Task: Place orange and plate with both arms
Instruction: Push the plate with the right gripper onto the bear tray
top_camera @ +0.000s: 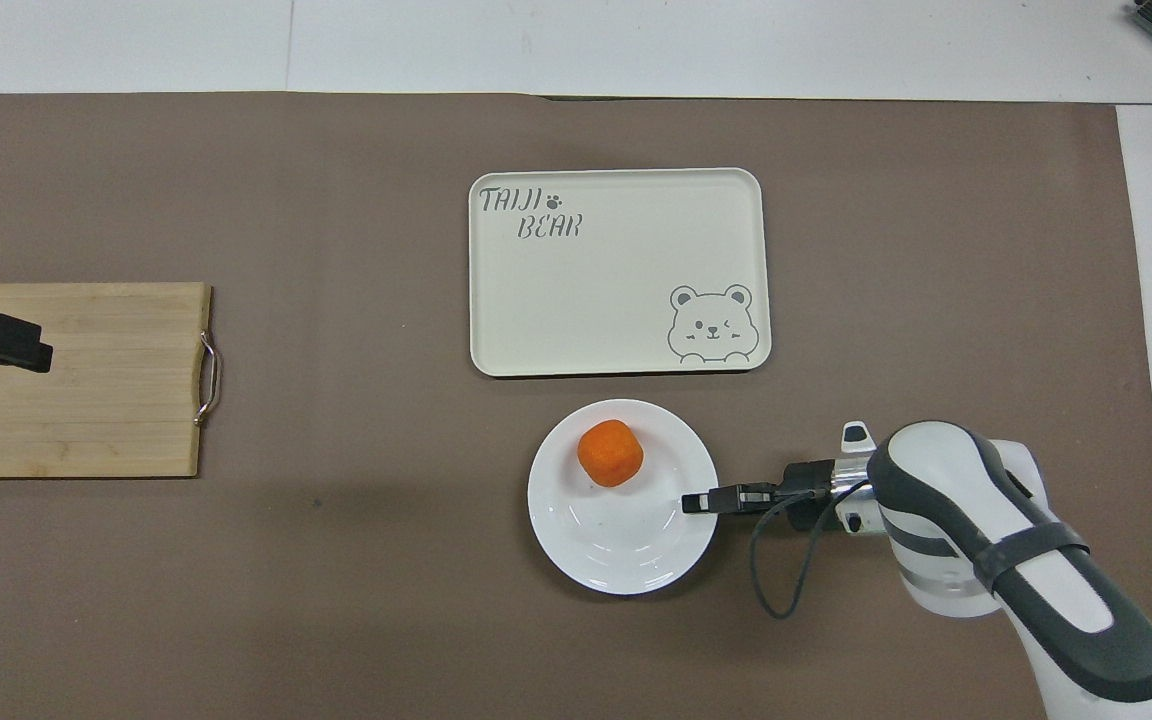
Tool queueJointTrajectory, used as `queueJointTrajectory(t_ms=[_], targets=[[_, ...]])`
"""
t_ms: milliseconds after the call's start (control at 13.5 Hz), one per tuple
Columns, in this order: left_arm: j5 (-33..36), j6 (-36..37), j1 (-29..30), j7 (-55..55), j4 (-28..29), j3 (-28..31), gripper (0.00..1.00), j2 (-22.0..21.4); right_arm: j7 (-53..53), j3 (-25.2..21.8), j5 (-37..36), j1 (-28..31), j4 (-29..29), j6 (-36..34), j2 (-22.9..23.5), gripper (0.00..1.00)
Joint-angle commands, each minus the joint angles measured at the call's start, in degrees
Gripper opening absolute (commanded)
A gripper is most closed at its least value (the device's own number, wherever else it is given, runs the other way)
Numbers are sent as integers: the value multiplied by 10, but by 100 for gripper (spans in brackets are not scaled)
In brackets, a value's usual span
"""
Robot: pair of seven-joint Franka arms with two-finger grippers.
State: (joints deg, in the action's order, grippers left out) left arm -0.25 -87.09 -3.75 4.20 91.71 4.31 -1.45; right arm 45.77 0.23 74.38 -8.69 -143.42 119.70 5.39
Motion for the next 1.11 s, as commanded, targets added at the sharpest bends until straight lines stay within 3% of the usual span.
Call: queueJointTrajectory(t_ms=[0,520,742,1039], targets=[[9,3,-1,-6,0,0,100,-6,32,0,23,-2,18,4,9,0],[9,3,0,-6,0,0,100,-6,28,0,36,54,112,-50,53,0],[9,3,0,-6,0,0,100,-7,-21,-1,23,75,180,-38,91,0],[9,3,0,-6,0,0,100,-6,-171,-2,5,73,283,-9,141,0]])
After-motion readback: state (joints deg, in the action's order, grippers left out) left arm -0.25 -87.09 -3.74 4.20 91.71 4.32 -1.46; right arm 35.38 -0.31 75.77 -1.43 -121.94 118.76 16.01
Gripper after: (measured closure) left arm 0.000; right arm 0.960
